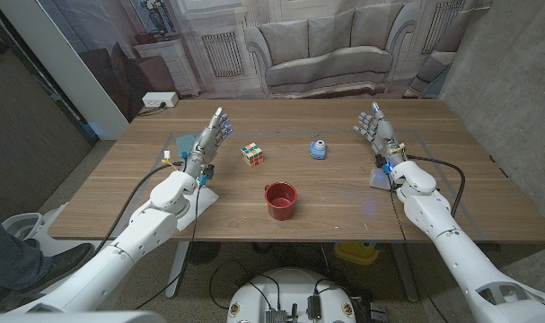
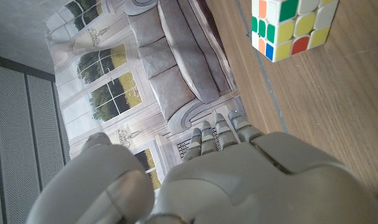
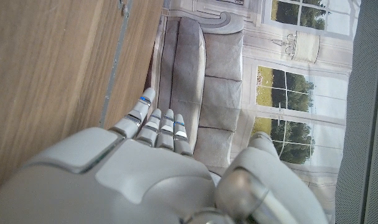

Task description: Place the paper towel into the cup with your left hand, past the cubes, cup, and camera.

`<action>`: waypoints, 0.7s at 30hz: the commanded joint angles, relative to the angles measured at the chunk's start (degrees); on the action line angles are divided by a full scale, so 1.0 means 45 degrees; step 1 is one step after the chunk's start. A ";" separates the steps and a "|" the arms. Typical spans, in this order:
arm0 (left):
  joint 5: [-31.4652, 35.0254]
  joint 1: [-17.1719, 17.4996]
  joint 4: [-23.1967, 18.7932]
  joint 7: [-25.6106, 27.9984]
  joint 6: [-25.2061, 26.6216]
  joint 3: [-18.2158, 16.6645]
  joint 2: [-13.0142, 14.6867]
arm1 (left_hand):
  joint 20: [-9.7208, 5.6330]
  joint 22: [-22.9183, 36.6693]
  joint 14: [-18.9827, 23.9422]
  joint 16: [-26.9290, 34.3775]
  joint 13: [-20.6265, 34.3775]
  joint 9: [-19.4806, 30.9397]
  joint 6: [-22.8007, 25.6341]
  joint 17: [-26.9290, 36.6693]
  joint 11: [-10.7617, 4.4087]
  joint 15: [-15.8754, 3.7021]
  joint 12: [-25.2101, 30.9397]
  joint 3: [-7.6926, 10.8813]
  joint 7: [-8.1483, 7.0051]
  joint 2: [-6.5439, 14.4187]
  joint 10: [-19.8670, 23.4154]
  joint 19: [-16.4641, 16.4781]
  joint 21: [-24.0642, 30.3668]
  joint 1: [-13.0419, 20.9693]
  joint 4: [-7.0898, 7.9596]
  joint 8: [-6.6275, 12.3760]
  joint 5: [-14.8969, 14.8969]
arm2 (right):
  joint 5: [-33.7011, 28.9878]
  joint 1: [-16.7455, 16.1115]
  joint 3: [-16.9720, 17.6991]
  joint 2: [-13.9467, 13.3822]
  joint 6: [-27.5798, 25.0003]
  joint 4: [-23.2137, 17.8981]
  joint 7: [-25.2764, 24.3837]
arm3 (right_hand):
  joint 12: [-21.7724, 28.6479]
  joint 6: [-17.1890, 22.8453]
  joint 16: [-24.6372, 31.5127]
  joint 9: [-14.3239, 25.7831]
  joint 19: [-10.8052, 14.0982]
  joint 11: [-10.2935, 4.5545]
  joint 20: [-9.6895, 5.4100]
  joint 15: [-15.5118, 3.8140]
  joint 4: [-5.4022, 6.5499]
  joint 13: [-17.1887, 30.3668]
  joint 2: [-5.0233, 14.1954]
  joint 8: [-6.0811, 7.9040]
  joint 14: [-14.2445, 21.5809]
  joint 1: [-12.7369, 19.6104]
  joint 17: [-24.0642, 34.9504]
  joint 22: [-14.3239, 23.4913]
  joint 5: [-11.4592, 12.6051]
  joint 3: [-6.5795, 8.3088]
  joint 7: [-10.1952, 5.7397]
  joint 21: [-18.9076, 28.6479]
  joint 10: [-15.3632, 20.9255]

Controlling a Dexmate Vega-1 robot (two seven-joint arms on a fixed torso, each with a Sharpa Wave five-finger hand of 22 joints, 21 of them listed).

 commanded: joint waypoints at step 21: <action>-0.0042 0.2843 -0.1391 -0.0234 -0.1532 -0.1788 0.1503 | -0.0290 0.0037 0.0846 0.0197 0.0011 0.0078 0.0839 0.0050 -0.0028 -0.0009 0.0160 -0.0027 -0.0047 0.0073 0.0846 0.0644 0.0233 0.0434 -0.0182 0.0182 0.0082 | -0.0559 -0.0666 -0.0178 0.0524 0.0023 -0.0826 -0.0846 | 0.0023 0.0156 0.0038 0.0030 0.0146 0.0035 -0.0550 0.0076 -0.0004 0.0078 0.0104 0.0083 0.0174 -0.0027 0.0050 0.0061 0.0006 0.0001 -0.0004 -0.0146 0.0127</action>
